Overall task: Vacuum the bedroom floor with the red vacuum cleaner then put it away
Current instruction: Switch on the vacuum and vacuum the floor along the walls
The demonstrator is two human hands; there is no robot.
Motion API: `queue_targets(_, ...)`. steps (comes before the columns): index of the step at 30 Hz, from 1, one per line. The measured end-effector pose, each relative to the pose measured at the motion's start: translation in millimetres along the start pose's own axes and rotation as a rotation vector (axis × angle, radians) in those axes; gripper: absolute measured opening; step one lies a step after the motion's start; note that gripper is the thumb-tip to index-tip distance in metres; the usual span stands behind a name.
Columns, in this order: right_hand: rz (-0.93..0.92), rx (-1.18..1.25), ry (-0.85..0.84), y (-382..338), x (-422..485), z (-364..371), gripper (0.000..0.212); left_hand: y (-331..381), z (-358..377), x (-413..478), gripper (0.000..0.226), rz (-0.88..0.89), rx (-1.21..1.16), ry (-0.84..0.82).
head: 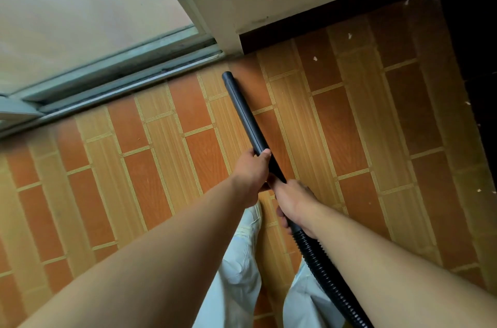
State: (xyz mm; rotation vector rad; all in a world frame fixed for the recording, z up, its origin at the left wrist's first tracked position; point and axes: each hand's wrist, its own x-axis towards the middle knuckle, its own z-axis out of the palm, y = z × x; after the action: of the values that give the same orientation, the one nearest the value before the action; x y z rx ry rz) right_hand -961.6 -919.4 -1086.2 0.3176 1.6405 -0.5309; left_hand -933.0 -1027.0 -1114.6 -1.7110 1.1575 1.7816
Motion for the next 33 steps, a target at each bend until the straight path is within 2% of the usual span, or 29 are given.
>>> queue_targets(9, -0.047, -0.046, 0.021, -21, 5, -7, 0.061, 20, -4, 7, 0.026, 0.011, 0.008, 0.041)
queue_targets(22, -0.027, 0.060, 0.134, 5, 0, -39, 0.057, 23, 51, 3, 0.028, 0.063, 0.108, -0.020)
queue_targets(27, -0.025, 0.098, 0.130, -2, 6, -49, 0.059, 33, 58, 11, 0.029, 0.071, 0.138, -0.007)
queue_targets(33, 0.007, 0.079, 0.103, 17, 0, -44, 0.061, 13, 61, 5, 0.030, 0.054, 0.148, -0.014)
